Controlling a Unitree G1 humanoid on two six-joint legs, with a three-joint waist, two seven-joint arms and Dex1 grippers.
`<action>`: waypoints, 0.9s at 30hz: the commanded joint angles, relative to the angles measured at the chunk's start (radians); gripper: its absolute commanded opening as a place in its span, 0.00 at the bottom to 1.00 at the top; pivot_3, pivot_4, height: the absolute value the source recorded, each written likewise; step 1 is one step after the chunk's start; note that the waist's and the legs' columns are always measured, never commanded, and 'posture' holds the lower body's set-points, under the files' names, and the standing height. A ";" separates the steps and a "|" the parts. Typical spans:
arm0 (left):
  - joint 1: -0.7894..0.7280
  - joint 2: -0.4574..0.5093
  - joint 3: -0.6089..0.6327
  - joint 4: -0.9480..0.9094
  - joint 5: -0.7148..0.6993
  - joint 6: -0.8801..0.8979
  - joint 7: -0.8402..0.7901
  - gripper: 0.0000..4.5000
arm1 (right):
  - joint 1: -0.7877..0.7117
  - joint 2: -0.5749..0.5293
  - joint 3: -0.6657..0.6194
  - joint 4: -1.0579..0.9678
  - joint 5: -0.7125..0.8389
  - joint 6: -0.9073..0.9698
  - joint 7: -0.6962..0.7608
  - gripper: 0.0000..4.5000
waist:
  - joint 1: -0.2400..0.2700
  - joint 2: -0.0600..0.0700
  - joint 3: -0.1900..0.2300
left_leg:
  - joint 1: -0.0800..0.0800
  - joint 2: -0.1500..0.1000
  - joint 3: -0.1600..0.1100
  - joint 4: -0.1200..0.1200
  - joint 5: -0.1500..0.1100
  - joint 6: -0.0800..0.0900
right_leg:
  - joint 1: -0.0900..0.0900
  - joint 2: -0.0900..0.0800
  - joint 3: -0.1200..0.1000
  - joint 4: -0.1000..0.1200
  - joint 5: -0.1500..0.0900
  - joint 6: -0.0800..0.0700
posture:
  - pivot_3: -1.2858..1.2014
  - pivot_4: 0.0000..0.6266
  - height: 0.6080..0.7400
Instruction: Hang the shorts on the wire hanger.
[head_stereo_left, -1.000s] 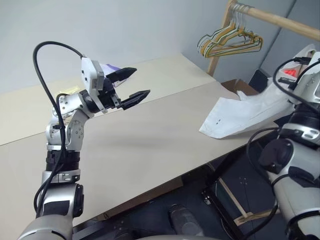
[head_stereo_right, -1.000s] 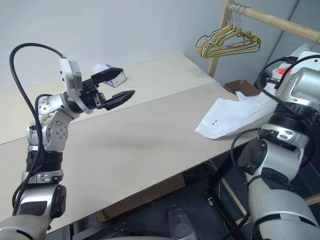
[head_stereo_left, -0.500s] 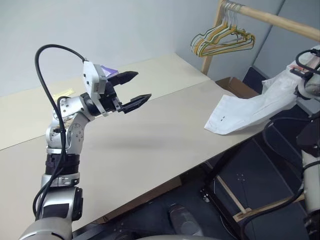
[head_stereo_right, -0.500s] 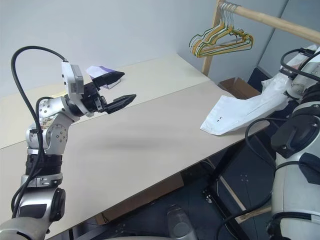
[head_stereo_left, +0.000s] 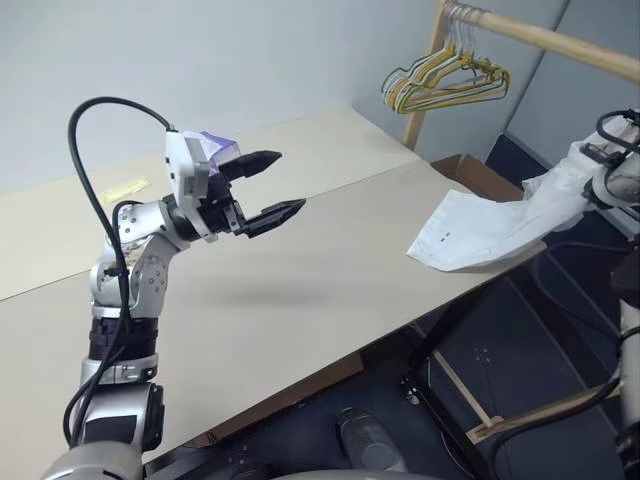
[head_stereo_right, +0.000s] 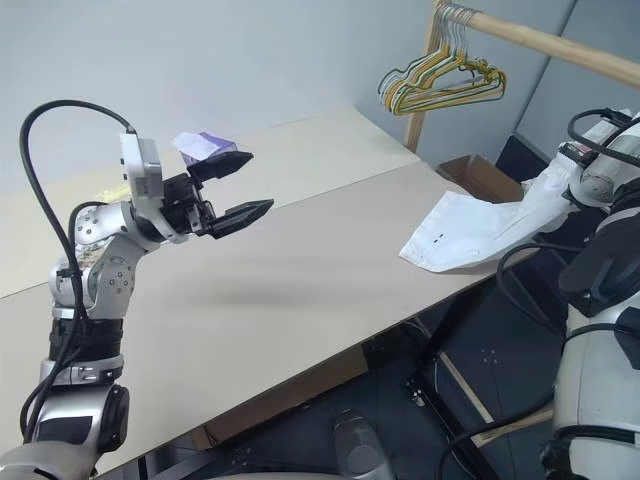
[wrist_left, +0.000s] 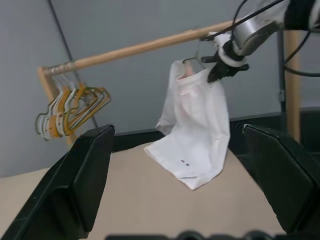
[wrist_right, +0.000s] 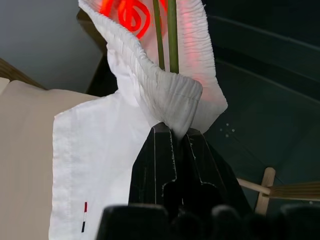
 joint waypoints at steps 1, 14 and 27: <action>-0.005 0.019 0.015 -0.036 -0.025 -0.003 -0.008 0.98 | -0.007 -0.022 0.005 -0.015 0.025 -0.027 -0.013 0.00 | 0.001 0.000 0.000 | 0.000 0.000 0.000 0.000 0.000 0.000 | 0.000 0.000 0.000 0.000 0.000 0.000 | 0.43 0.00 1.00; -0.006 0.011 0.009 -0.031 -0.044 -0.020 -0.035 1.00 | 0.005 -0.010 0.068 -0.032 0.027 -0.001 -0.034 0.73 | 0.001 0.000 0.000 | 0.000 0.000 0.000 0.000 0.000 0.000 | 0.000 0.000 0.001 0.000 0.000 0.001 | 0.42 0.00 1.00; -0.011 -0.001 0.015 -0.030 -0.059 -0.028 -0.033 1.00 | 0.038 0.046 0.233 -0.115 -0.071 -0.039 -0.078 0.99 | 0.000 0.000 0.000 | 0.000 0.000 0.000 0.000 0.000 0.000 | 0.000 0.000 0.001 -0.001 0.000 0.002 | 0.42 0.00 1.00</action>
